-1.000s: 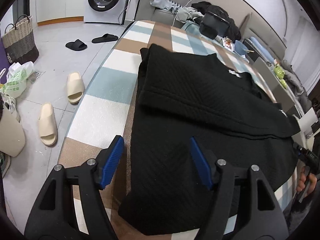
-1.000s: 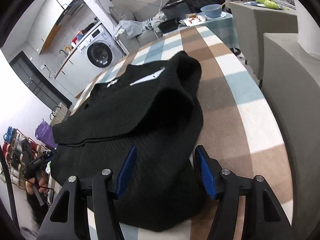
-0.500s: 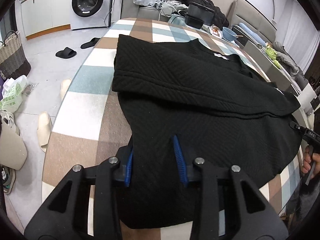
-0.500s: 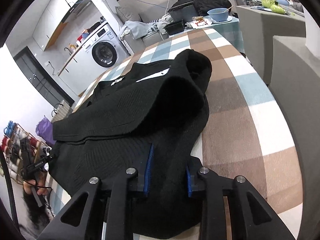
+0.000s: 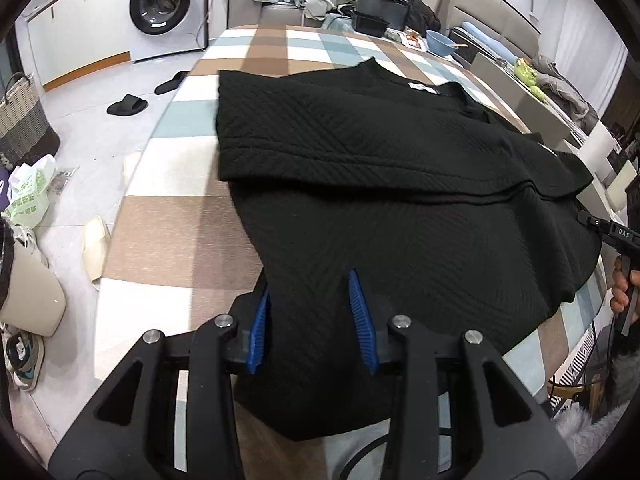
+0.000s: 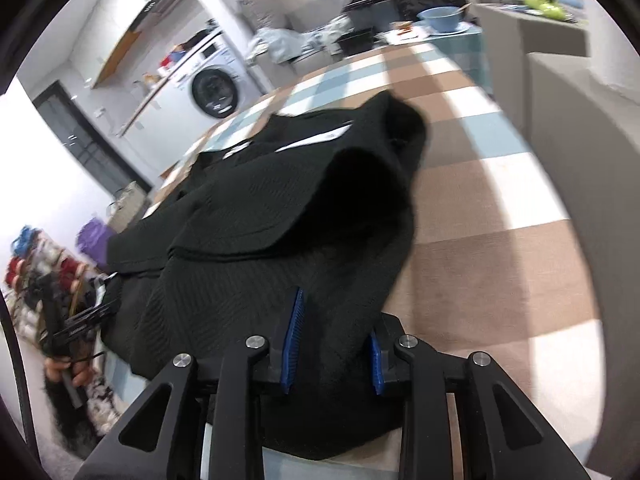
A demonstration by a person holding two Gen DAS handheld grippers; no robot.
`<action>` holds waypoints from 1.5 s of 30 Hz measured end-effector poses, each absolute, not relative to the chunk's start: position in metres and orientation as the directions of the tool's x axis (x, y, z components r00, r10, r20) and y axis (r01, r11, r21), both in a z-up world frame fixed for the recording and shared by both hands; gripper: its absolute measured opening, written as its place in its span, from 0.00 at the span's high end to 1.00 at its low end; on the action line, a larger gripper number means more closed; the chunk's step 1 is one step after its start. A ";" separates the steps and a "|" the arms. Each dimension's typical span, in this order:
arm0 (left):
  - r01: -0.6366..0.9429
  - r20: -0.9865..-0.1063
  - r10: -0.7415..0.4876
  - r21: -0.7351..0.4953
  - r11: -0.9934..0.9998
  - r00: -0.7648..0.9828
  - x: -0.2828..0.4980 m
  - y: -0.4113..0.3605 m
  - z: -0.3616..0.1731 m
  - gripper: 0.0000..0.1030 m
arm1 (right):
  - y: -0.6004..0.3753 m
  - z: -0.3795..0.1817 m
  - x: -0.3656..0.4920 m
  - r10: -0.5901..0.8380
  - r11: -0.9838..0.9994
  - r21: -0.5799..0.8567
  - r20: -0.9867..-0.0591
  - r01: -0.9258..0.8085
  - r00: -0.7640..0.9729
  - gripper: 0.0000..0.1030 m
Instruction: Fold small clothes
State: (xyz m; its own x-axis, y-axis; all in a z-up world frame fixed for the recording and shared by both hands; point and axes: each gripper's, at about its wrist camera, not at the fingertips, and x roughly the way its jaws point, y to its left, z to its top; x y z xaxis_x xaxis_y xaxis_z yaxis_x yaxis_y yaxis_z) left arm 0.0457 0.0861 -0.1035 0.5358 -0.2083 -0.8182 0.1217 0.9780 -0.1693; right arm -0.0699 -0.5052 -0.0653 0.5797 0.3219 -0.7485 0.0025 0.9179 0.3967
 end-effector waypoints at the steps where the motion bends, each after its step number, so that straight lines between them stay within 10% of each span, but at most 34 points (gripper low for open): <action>1: 0.110 -0.817 -0.200 -0.166 0.980 0.541 0.045 0.089 -0.103 0.67 | -0.511 -0.063 -0.069 0.300 0.919 0.393 -0.747 0.029 0.593 0.73; 12: 0.090 -0.809 -0.201 -0.182 0.979 0.552 0.050 0.097 -0.106 0.70 | -0.520 -0.064 -0.061 0.320 0.899 0.435 -0.723 0.044 0.612 0.64; 16: 0.085 -0.808 -0.212 -0.198 0.976 0.549 0.051 0.098 -0.107 0.71 | -0.508 -0.070 -0.057 0.330 0.911 0.411 -0.712 -0.013 0.619 0.93; 24: 0.083 -0.807 -0.210 -0.197 0.977 0.551 0.051 0.097 -0.107 0.70 | -0.510 -0.067 -0.045 0.205 0.957 0.288 -0.755 0.035 0.622 0.94; 29: 0.034 -0.809 -0.193 -0.210 0.977 0.555 0.052 0.101 -0.105 0.66 | -0.521 -0.059 -0.051 0.180 0.945 0.312 -0.749 0.101 0.638 0.57; 45: -0.028 -0.727 -0.260 -0.358 0.933 0.635 0.054 0.113 -0.079 0.35 | -0.524 -0.061 -0.036 0.423 0.810 0.581 -0.666 0.071 0.615 0.40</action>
State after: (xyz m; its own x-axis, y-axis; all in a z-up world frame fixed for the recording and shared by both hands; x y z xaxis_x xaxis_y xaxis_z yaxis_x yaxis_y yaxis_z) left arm 0.0536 0.1129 -0.0788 0.6352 -0.2598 -0.7274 -0.0277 0.9335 -0.3576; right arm -0.0358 -0.5240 -0.0609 0.6146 0.4234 -0.6656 0.0714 0.8104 0.5815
